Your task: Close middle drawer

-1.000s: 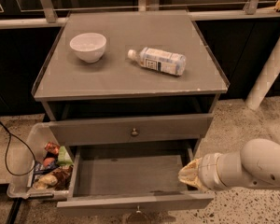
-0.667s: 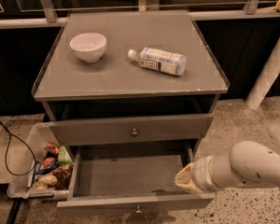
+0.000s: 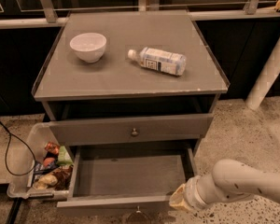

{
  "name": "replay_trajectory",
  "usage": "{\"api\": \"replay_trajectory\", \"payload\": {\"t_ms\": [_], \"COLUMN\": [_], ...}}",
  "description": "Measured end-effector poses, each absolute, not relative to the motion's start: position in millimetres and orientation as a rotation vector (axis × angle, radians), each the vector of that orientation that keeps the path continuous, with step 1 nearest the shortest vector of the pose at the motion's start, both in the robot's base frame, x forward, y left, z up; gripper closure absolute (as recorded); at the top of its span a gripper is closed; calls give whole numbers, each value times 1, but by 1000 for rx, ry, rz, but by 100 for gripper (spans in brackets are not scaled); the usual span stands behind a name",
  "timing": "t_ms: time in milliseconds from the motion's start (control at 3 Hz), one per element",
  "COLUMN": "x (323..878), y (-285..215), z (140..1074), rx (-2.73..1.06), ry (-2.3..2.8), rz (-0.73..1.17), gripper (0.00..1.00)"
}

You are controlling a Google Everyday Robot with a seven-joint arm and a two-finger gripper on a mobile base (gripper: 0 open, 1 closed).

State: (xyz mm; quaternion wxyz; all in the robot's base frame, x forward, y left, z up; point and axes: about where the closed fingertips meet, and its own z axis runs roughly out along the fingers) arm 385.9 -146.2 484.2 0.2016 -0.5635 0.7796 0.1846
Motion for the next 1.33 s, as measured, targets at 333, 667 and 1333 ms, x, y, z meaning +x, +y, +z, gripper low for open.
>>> {"api": "replay_trajectory", "payload": {"t_ms": [333,667,1333], "x": [370,367,380], "y": [-136,-126,-132], "z": [457,436,399], "rx": [-1595,-1609,-1568], "ry": [2188,2155,2139], "rz": [569,581,483], "gripper": [100,100,81]}}
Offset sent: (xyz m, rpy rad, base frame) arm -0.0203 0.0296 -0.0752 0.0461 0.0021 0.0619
